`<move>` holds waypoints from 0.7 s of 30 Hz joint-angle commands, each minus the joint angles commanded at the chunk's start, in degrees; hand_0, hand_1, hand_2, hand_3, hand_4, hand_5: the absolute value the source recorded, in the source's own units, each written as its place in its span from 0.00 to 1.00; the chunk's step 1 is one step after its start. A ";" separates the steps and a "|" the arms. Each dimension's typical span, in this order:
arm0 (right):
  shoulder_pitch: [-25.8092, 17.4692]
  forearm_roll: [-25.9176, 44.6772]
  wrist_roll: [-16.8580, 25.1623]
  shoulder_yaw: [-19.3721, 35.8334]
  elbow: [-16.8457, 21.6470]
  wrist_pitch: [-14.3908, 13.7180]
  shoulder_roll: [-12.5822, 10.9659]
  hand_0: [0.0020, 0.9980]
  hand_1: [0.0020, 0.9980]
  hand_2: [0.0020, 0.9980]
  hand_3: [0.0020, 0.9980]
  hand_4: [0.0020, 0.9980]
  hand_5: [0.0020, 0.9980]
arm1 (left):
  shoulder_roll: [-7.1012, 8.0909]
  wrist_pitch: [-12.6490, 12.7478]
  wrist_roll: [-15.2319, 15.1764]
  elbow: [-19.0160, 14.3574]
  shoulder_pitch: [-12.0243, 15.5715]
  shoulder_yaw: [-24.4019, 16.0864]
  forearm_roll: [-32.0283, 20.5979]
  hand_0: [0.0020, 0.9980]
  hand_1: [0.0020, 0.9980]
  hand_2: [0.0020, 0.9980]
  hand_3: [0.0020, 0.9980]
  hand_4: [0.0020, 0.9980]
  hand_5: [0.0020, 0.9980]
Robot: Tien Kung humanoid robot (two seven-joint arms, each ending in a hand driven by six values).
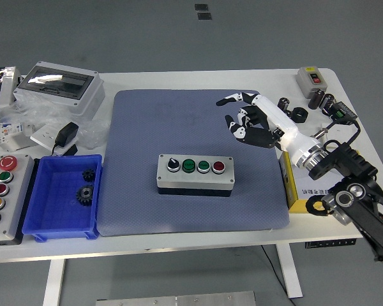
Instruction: Pick up the button,place it on the desk,press the button,press the button
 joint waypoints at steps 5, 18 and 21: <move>-2.34 3.62 7.66 -0.54 -3.80 -7.10 5.40 0.11 0.21 0.35 0.70 0.52 0.09 | -0.07 0.00 0.07 0.00 0.24 -0.12 0.09 0.62 0.62 0.55 0.60 0.66 0.17; -4.26 11.47 10.57 -2.88 -7.21 -6.11 6.14 0.73 0.73 0.74 0.79 0.88 0.69 | -0.07 0.08 0.17 0.00 0.39 -0.03 -0.44 0.62 0.62 0.55 0.60 0.66 0.17; -4.55 12.62 10.92 -2.69 -7.92 -6.00 6.06 0.89 0.85 0.87 0.87 0.99 1.00 | 0.02 0.08 0.16 0.00 0.41 0.09 -0.62 0.62 0.62 0.55 0.60 0.65 0.17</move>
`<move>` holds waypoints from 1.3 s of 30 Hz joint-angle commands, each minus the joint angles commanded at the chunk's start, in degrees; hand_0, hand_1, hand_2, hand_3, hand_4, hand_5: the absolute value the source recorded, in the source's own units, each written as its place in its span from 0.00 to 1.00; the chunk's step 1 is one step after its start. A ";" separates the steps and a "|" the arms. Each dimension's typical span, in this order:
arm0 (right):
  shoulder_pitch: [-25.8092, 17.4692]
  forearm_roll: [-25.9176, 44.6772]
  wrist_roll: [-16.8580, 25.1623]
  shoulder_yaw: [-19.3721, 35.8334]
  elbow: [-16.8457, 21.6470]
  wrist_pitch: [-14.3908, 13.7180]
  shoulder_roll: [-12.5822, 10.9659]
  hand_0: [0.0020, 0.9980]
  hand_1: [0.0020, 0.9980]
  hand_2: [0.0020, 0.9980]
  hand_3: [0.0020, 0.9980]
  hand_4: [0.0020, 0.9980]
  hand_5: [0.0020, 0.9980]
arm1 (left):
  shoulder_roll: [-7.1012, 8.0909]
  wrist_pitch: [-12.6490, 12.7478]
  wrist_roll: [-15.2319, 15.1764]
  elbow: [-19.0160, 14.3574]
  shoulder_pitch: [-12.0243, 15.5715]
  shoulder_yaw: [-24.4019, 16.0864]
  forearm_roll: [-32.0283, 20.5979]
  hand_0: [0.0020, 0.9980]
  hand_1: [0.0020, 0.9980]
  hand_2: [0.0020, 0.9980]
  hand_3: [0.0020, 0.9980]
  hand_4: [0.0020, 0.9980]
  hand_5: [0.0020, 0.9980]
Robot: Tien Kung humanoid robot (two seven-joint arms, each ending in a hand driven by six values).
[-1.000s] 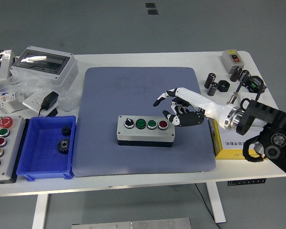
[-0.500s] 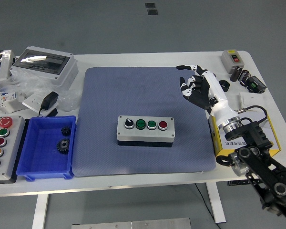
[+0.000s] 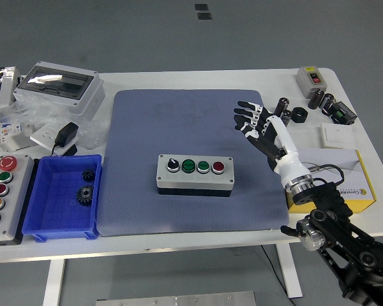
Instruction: Pick up the button,place it on the desk,press the button,press the button
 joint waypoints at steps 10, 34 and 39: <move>-0.74 4.70 2.59 0.82 -2.50 -0.77 0.06 0.92 0.87 0.88 0.87 0.99 1.00 | 0.27 -0.08 0.05 0.00 -0.02 0.05 0.14 0.62 0.62 0.55 0.60 0.65 0.18; -3.00 4.84 3.81 6.50 0.31 -1.32 -0.42 0.91 0.84 0.85 0.83 0.99 1.00 | 0.81 -0.16 -0.01 0.00 0.68 -2.14 2.52 0.62 0.62 0.55 0.60 0.66 0.18; -3.05 4.52 3.73 7.62 0.71 -1.41 -0.28 0.91 0.84 0.85 0.82 0.99 1.00 | 1.02 -0.13 0.05 0.00 0.52 -2.19 2.40 0.62 0.62 0.55 0.60 0.66 0.18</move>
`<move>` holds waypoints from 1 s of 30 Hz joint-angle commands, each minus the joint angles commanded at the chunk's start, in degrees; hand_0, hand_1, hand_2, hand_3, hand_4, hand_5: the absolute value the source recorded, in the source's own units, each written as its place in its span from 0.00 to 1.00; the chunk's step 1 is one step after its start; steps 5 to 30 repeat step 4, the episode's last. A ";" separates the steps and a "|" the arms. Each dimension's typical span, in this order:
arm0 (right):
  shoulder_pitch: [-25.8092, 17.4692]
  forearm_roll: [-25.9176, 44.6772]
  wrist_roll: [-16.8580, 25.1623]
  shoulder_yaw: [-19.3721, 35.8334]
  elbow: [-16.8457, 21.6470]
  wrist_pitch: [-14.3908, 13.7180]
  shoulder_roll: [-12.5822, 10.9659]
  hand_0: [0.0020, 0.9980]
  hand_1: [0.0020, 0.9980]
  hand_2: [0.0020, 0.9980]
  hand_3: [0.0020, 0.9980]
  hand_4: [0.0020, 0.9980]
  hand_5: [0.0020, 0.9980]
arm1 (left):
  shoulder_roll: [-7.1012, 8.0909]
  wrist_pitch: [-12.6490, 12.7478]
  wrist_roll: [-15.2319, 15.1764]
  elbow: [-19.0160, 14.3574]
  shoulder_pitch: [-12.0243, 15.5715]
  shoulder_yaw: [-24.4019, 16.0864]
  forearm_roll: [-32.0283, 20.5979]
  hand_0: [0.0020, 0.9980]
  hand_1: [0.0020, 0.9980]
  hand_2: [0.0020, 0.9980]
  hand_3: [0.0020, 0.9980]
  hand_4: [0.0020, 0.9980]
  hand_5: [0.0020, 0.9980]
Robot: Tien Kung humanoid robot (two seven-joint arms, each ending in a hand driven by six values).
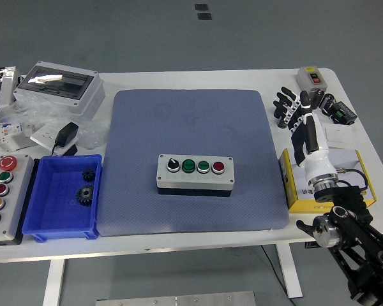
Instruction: Pick up the button,place it on the desk,press the button,press the button
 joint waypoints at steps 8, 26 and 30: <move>-0.20 -0.17 -0.05 0.66 0.08 -0.07 0.22 0.91 0.84 0.85 0.82 0.99 1.00 | 0.16 0.05 0.11 0.00 0.00 0.02 -0.23 0.62 0.62 0.55 0.60 0.66 0.18; -0.20 -0.17 -0.05 0.66 0.08 -0.07 0.22 0.91 0.84 0.85 0.82 0.99 1.00 | 0.16 0.05 0.11 0.00 0.00 0.02 -0.23 0.62 0.62 0.55 0.60 0.66 0.18; -0.20 -0.17 -0.05 0.66 0.08 -0.07 0.22 0.91 0.84 0.85 0.82 0.99 1.00 | 0.16 0.05 0.11 0.00 0.00 0.02 -0.23 0.62 0.62 0.55 0.60 0.66 0.18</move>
